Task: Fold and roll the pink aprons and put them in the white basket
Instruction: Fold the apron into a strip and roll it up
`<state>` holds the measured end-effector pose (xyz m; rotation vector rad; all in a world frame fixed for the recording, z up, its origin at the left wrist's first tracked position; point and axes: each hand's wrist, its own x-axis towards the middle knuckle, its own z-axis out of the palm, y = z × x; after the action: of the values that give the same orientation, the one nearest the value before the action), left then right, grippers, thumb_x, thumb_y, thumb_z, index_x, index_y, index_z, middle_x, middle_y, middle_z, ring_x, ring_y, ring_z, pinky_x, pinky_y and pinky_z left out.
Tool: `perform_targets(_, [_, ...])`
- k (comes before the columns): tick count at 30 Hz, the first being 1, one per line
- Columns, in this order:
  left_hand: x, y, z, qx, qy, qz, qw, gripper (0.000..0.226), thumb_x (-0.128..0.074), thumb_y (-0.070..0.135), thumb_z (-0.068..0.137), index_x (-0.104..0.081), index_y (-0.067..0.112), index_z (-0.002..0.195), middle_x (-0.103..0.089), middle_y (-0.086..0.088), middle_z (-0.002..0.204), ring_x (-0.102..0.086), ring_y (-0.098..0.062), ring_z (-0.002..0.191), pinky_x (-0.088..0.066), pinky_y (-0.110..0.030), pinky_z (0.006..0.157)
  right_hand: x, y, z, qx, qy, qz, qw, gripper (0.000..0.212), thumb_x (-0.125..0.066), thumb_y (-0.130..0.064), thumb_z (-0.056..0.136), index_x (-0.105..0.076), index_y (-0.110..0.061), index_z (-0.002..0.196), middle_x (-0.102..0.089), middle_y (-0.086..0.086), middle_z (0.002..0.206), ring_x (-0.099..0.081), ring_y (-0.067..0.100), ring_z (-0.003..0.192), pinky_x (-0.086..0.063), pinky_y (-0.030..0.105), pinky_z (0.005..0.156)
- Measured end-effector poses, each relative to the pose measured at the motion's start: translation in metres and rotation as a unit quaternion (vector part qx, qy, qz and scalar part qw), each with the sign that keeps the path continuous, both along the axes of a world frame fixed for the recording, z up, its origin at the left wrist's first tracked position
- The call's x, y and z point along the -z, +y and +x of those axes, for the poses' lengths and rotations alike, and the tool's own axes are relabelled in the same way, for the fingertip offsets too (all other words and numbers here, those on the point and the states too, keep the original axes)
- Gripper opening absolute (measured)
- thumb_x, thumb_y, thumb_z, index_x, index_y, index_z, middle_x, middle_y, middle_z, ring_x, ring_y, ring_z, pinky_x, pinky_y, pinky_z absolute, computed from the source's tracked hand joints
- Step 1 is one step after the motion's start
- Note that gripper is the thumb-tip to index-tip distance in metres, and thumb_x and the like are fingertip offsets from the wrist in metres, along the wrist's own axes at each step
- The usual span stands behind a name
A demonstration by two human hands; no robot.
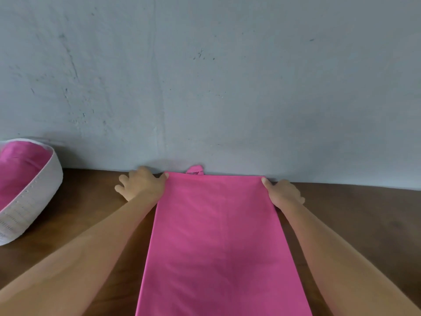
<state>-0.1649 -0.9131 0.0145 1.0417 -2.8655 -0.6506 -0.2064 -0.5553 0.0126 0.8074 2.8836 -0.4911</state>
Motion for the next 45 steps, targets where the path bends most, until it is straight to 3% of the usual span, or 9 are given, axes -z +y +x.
perform_targets(4, [0.001,0.024,0.022,0.063,0.111,-0.055,0.99,0.057,-0.065,0.055,0.088,-0.052,0.008,0.117,-0.053,-0.018,0.121,-0.046,-0.039,0.115,-0.036,-0.05,0.095,-0.004,-0.01,0.031,-0.049,0.059,-0.029,0.997,0.065,-0.049,-0.069,0.092,-0.052,-0.015,0.128,-0.052,0.012,0.134,-0.046,0.035,0.127,-0.038,0.048,0.102])
perform_targets(7, [0.007,0.046,0.045,0.247,0.188,-0.107,0.944,0.042,-0.068,0.043,0.089,-0.057,0.011,0.115,-0.056,-0.012,0.112,-0.051,-0.035,0.104,-0.04,-0.049,0.086,-0.001,-0.02,0.073,-0.107,0.149,-0.024,0.983,0.049,-0.055,-0.056,0.096,-0.05,-0.015,0.123,-0.052,0.01,0.126,-0.048,0.032,0.119,-0.041,0.047,0.097])
perform_targets(11, [0.009,0.082,0.083,0.459,0.178,-0.049,0.869,0.038,-0.064,0.042,0.093,-0.06,0.017,0.121,-0.059,-0.004,0.12,-0.052,-0.029,0.113,-0.039,-0.044,0.094,0.005,-0.026,0.127,-0.214,0.15,0.045,0.964,0.055,-0.05,-0.053,0.099,-0.044,-0.017,0.14,-0.047,0.003,0.141,-0.043,0.026,0.126,-0.04,0.043,0.101])
perform_targets(15, [0.011,0.119,0.117,0.562,0.137,-0.027,0.815,0.048,-0.058,0.043,0.098,-0.056,0.014,0.137,-0.055,-0.003,0.141,-0.047,-0.024,0.134,-0.031,-0.039,0.113,0.006,-0.021,0.173,-0.269,0.103,0.093,0.953,0.063,-0.036,-0.056,0.101,-0.041,-0.016,0.149,-0.042,0.0,0.153,-0.037,0.024,0.138,-0.035,0.044,0.108])
perform_targets(21, [0.022,0.134,0.143,0.574,0.116,-0.037,0.81,0.062,-0.042,0.048,0.104,-0.036,0.015,0.156,-0.031,-0.002,0.164,-0.022,-0.019,0.153,-0.015,-0.038,0.124,0.0,-0.007,0.244,-0.261,0.058,0.083,0.96,0.071,-0.027,-0.059,0.101,-0.027,-0.016,0.158,-0.027,-0.003,0.164,-0.022,0.018,0.15,-0.025,0.042,0.117])
perform_targets(26, [0.026,0.133,0.145,0.577,0.111,-0.07,0.806,0.062,-0.036,0.048,0.105,-0.036,0.013,0.156,-0.031,-0.005,0.164,-0.023,-0.022,0.153,-0.019,-0.041,0.124,-0.001,0.01,0.321,-0.249,0.032,0.061,0.966,0.083,-0.008,-0.067,0.094,-0.019,-0.018,0.16,-0.013,-0.006,0.168,-0.009,0.015,0.154,-0.016,0.04,0.122])
perform_targets(37, [0.025,0.137,0.148,0.595,0.095,-0.116,0.789,0.075,-0.025,0.063,0.101,-0.034,0.012,0.155,-0.03,-0.01,0.162,-0.025,-0.03,0.15,-0.021,-0.049,0.122,0.005,0.036,0.464,-0.257,0.015,0.053,0.965,0.074,-0.009,-0.066,0.102,-0.004,-0.023,0.162,0.003,-0.013,0.169,0.013,0.006,0.153,0.0,0.031,0.124])
perform_targets(40, [0.022,0.139,0.144,0.641,0.105,-0.143,0.746,0.071,-0.021,0.06,0.103,-0.031,0.015,0.157,-0.029,-0.008,0.163,-0.025,-0.03,0.15,-0.024,-0.05,0.121,0.002,0.039,0.493,-0.257,-0.008,0.066,0.964,0.074,-0.006,-0.067,0.102,0.006,-0.025,0.161,0.01,-0.014,0.168,0.017,0.009,0.153,0.003,0.035,0.125])
perform_targets(45, [0.01,0.152,0.131,0.77,0.106,-0.157,0.609,0.062,-0.02,0.043,0.104,-0.033,0.013,0.157,-0.034,-0.004,0.163,-0.029,-0.024,0.151,-0.027,-0.044,0.121,0.005,0.038,0.515,-0.238,-0.02,0.091,0.967,0.074,-0.008,-0.068,0.102,0.009,-0.025,0.161,0.009,-0.011,0.169,0.015,0.012,0.154,0.0,0.039,0.125])
